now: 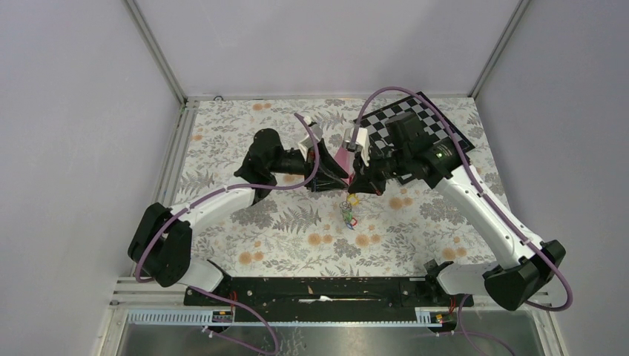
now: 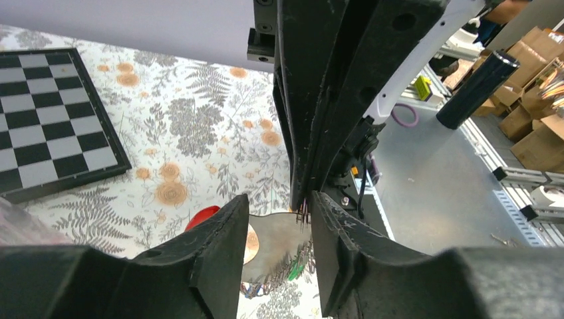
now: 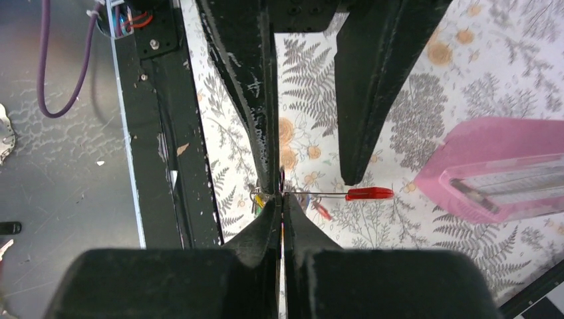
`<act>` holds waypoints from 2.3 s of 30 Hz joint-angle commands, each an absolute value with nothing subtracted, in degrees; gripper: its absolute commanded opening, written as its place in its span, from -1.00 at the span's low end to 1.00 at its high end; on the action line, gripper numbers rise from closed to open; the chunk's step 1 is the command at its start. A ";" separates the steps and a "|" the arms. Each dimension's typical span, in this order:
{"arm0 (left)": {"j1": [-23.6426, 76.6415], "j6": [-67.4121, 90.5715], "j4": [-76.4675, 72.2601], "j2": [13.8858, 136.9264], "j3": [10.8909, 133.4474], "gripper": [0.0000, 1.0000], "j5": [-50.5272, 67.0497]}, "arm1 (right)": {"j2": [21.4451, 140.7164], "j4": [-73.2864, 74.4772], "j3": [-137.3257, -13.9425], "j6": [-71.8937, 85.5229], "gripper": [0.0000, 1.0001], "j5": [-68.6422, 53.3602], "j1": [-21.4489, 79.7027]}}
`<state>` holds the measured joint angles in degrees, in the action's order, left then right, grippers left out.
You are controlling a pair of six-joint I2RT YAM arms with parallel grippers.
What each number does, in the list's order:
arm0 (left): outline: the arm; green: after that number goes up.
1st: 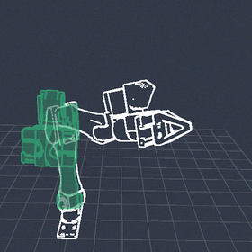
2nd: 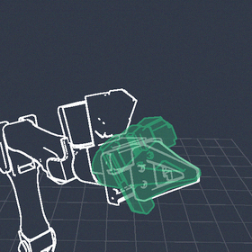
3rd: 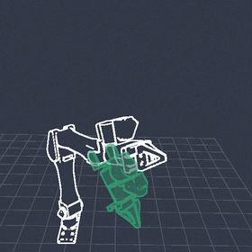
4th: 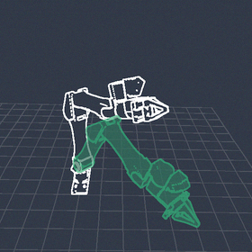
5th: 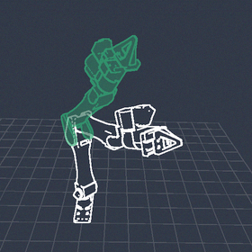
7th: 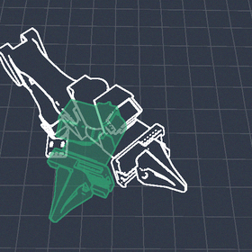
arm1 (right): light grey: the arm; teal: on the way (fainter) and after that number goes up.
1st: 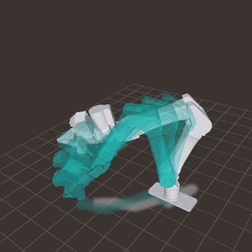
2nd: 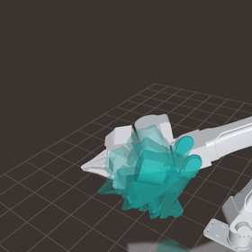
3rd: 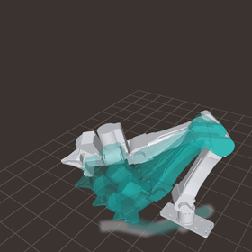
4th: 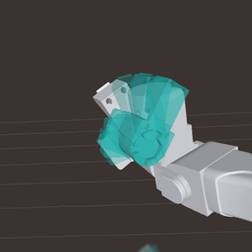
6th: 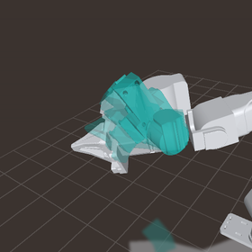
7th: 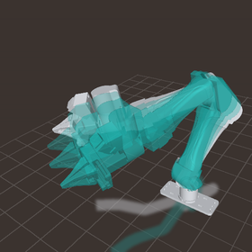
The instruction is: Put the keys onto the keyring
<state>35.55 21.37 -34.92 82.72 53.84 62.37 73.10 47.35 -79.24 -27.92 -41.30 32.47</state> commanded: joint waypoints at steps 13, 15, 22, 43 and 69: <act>36.51 14.30 -30.42 83.56 55.42 -0.31 64.23 | 76.15 51.46 -84.22 -27.89 -1.00 -39.06 33.99; 36.64 15.42 -31.68 83.86 55.37 -0.40 64.39 | 76.16 51.42 -84.20 -27.85 -1.00 -39.03 33.99; 36.69 18.45 -35.19 84.11 54.85 -0.52 64.47 | 76.21 50.94 -82.97 -27.88 -1.00 -38.94 34.00; 36.56 35.09 -56.01 82.46 48.89 -1.00 64.46 | 68.67 47.79 -78.10 -28.45 -0.12 -42.28 30.61; 36.56 49.71 -74.29 83.54 44.61 -1.00 58.64 | 69.96 41.05 -70.47 -29.48 -0.84 -54.73 30.16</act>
